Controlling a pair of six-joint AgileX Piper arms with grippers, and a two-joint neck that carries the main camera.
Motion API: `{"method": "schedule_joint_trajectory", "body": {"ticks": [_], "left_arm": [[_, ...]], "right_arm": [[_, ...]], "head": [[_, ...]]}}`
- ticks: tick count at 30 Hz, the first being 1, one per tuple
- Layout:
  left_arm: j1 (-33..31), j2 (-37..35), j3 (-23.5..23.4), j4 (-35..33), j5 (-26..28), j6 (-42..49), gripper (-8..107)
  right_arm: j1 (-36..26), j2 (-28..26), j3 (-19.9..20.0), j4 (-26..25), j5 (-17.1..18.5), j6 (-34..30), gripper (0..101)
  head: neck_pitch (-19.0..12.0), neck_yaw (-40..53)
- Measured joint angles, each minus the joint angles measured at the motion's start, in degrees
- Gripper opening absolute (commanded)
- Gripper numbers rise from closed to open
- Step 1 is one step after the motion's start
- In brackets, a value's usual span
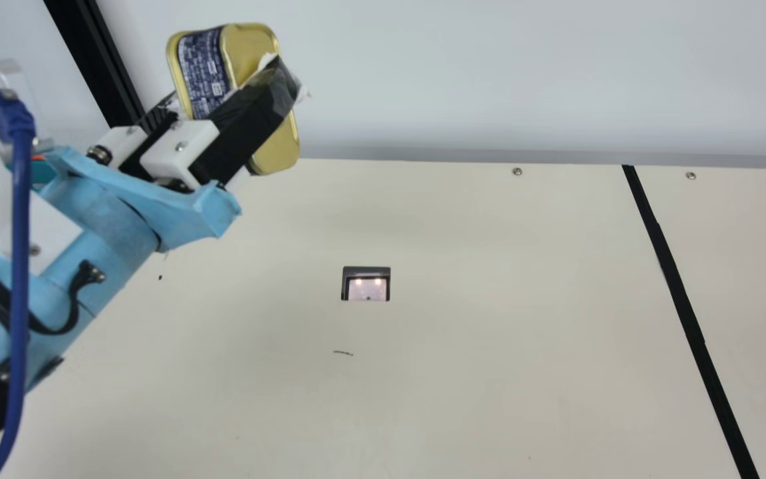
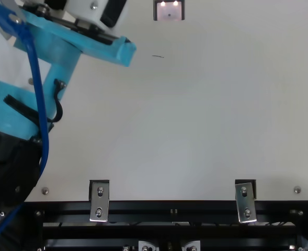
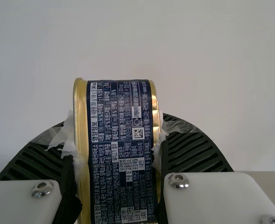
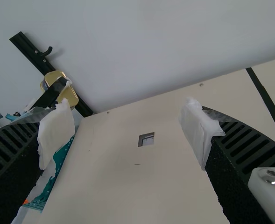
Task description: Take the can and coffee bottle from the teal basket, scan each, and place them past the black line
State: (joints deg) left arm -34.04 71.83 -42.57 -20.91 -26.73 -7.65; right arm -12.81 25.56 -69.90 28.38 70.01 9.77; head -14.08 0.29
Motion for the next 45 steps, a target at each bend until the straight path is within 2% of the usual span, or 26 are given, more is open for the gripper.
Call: {"method": "schedule_joint_trajectory", "body": {"ticks": [28,29,30,31,45], "left_arm": [[0.0,0.0,0.0,0.0,0.0,0.0,10],[0.0,0.0,0.0,0.0,0.0,0.0,10],[0.0,0.0,0.0,0.0,0.0,0.0,10],[0.0,0.0,0.0,0.0,0.0,0.0,10],[0.0,0.0,0.0,0.1,-0.1,-0.1,10]], "right_arm": [[0.0,0.0,0.0,0.0,0.0,0.0,101],[0.0,0.0,0.0,0.0,0.0,0.0,51],[0.0,0.0,0.0,0.0,0.0,0.0,17],[0.0,0.0,0.0,0.0,0.0,0.0,101],[0.0,0.0,0.0,0.0,0.0,0.0,101]], "head": [[0.0,-0.3],[0.0,-0.3],[0.0,-0.3],[0.0,-0.3],[0.0,-0.3]]}}
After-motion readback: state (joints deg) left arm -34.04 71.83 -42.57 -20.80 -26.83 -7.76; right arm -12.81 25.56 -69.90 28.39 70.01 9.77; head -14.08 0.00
